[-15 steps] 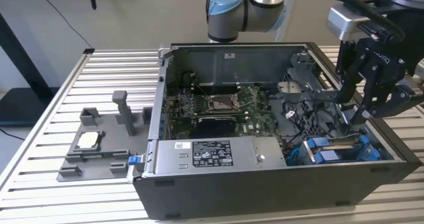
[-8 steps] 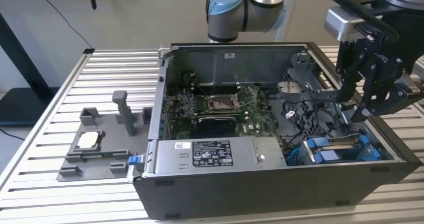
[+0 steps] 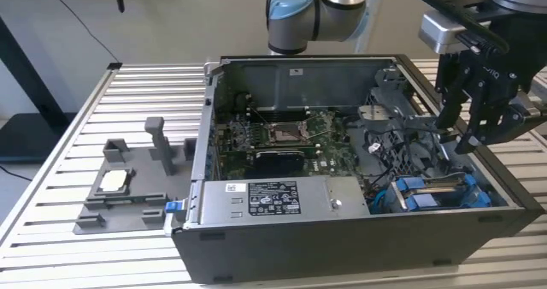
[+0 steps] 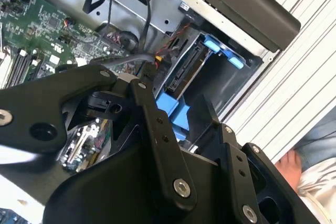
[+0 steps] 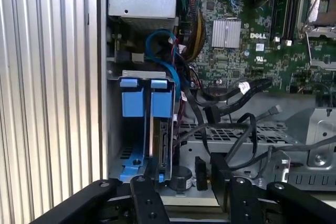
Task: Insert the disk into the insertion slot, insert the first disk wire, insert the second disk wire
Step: 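Insert the first disk wire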
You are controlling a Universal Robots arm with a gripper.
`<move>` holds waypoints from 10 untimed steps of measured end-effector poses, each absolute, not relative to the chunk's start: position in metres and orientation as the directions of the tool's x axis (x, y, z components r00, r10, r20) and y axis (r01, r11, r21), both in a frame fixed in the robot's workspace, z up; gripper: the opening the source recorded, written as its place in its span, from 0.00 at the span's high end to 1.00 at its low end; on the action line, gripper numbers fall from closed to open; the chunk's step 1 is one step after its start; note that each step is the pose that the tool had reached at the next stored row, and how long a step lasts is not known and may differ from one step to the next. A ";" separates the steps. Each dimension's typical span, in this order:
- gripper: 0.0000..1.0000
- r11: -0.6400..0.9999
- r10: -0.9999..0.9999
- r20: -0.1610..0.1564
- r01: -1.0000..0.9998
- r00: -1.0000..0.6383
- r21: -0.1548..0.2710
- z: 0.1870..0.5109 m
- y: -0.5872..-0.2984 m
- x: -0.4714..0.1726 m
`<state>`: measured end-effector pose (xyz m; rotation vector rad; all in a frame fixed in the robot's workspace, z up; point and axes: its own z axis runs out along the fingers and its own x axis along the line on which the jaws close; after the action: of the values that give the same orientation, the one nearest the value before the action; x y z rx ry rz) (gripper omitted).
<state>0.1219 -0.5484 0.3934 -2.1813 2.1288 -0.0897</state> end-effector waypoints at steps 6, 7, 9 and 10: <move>0.47 -0.023 -0.999 -0.022 -0.993 0.026 -0.112 0.389 -0.541 0.125; 0.47 -0.023 -0.999 -0.022 -0.993 0.026 -0.112 0.388 -0.540 0.126; 0.47 -0.023 -0.999 -0.022 -0.993 0.026 -0.112 0.387 -0.540 0.126; 0.47 -0.023 -0.999 -0.022 -0.993 0.026 -0.112 0.387 -0.540 0.126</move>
<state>0.1257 -0.5402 0.3872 -2.1787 2.1264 -0.0949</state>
